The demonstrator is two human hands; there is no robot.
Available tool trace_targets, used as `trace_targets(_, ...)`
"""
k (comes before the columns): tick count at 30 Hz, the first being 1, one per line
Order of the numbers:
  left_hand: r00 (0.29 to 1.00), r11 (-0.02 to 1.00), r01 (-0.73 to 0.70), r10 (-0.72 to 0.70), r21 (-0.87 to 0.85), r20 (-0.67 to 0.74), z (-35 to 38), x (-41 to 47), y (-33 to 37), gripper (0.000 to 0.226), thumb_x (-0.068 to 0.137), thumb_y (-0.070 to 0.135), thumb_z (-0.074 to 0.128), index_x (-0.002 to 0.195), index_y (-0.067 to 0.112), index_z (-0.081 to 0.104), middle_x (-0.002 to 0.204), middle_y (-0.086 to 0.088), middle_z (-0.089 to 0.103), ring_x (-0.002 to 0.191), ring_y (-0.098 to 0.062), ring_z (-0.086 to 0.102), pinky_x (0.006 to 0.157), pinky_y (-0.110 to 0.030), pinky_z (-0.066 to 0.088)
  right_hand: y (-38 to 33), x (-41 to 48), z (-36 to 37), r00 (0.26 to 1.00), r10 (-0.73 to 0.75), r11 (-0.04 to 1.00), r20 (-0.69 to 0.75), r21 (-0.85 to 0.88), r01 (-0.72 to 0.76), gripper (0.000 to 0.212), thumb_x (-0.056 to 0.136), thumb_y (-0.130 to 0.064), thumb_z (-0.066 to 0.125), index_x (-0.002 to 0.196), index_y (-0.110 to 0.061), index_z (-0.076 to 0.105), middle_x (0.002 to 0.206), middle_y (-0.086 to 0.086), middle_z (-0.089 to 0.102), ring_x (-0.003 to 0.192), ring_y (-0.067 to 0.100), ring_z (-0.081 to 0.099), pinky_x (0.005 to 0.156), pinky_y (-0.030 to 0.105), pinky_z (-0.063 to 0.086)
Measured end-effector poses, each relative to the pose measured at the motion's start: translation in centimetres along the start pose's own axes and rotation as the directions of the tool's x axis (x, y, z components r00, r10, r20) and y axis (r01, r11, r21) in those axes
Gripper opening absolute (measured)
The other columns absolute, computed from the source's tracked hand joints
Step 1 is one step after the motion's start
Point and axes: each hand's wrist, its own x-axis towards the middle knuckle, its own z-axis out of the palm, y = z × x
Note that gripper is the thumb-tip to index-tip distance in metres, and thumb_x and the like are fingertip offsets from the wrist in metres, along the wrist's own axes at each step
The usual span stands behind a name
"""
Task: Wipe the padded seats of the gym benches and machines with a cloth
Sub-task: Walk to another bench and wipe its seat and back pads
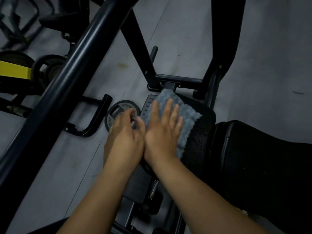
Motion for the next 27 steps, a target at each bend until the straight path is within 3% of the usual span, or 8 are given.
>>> trace_targets(5,0.981,0.986,-0.167,0.169,-0.025,0.099,0.6,1.8,-1.8,0.047,0.097,0.003,0.043,0.141,0.018,0.047,0.143,0.003,0.047,0.127,-0.012,0.046,0.106,-0.028,0.039,5.5,-1.8,0.8,0.957,-0.289,0.957,-0.021,-0.03,0.288,0.071,0.099,-0.061,0.012,0.16,-0.027,0.0,0.167,-0.001,-0.009,0.153,0.017,-0.015,0.124,0.046,-0.001)
trace_targets(10,0.9,0.922,-0.38,0.351,0.07,0.257,3.2,2.1,-2.2,0.053,0.101,0.008,0.041,0.153,0.016,0.034,0.161,0.001,0.029,0.147,-0.008,0.023,0.112,-0.006,0.007,7.0,3.6,-0.9,0.993,-0.04,0.994,-0.114,-0.108,0.027,0.074,0.096,-0.061,0.003,0.159,-0.023,-0.005,0.167,0.001,-0.013,0.153,0.018,-0.017,0.124,0.046,-0.003)
trace_targets(13,0.896,0.914,-0.399,0.37,0.079,0.247,3.7,2.0,-2.5,0.055,0.101,0.01,0.038,0.155,0.015,0.029,0.163,0.001,0.024,0.149,-0.008,0.019,0.114,-0.006,0.004,7.5,1.6,-0.5,0.971,-0.232,0.965,-0.061,-0.136,0.222,0.07,0.1,-0.057,0.01,0.16,-0.023,-0.002,0.167,0.001,-0.011,0.153,0.019,-0.016,0.124,0.044,-0.006)
trace_targets(16,0.878,0.894,-0.436,0.399,0.1,0.265,4.0,1.8,-2.1,0.057,0.1,0.012,0.039,0.156,0.018,0.027,0.165,0.003,0.017,0.151,-0.01,0.014,0.119,-0.018,0.008,12.6,-2.8,-0.3,0.898,-0.439,0.885,0.011,-0.171,0.434,0.063,0.104,-0.055,0.019,0.159,-0.024,0.014,0.166,0.002,0.01,0.155,0.022,0.002,0.122,0.048,0.01)
trace_targets(19,0.874,0.884,-0.451,0.411,0.121,0.259,4.5,1.6,-1.1,0.059,0.098,0.012,0.041,0.156,0.019,0.028,0.165,0.007,0.014,0.152,-0.01,0.009,0.122,-0.029,0.01,14.1,0.1,-1.4,0.962,-0.262,0.954,-0.074,-0.168,0.247,0.068,0.101,-0.059,0.017,0.158,-0.022,0.02,0.166,0.005,0.017,0.154,0.024,0.009,0.12,0.052,0.017)
trace_targets(22,0.881,0.89,-0.444,0.413,0.102,0.232,5.2,1.7,-0.7,0.058,0.096,0.016,0.038,0.154,0.017,0.033,0.164,0.005,0.02,0.151,-0.01,0.012,0.121,-0.028,0.011,9.5,2.4,-1.3,0.99,-0.038,0.995,-0.136,-0.1,0.025,0.074,0.097,-0.059,0.006,0.16,-0.019,0.003,0.168,0.004,-0.005,0.154,0.023,-0.011,0.124,0.048,-0.002)
trace_targets(24,0.885,0.899,-0.431,0.402,0.084,0.234,5.3,1.8,-1.1,0.058,0.096,0.02,0.033,0.153,0.016,0.034,0.163,0.005,0.021,0.151,-0.009,0.013,0.12,-0.023,0.01,7.7,-0.2,-0.2,0.979,-0.177,0.982,-0.098,-0.091,0.169,0.07,0.101,-0.054,0.01,0.16,-0.02,-0.001,0.167,0.003,-0.008,0.153,0.022,-0.014,0.124,0.044,-0.007)
trace_targets(27,0.871,0.887,-0.456,0.427,0.076,0.244,5.0,1.5,-1.6,0.057,0.096,0.021,0.032,0.153,0.016,0.035,0.163,0.007,0.02,0.151,-0.007,0.012,0.12,-0.025,0.013,11.0,-4.8,0.3,0.93,-0.368,0.923,0.015,-0.113,0.368,0.063,0.104,-0.052,0.022,0.16,-0.027,0.008,0.167,-0.001,0.008,0.154,0.022,-0.001,0.124,0.04,-0.001)
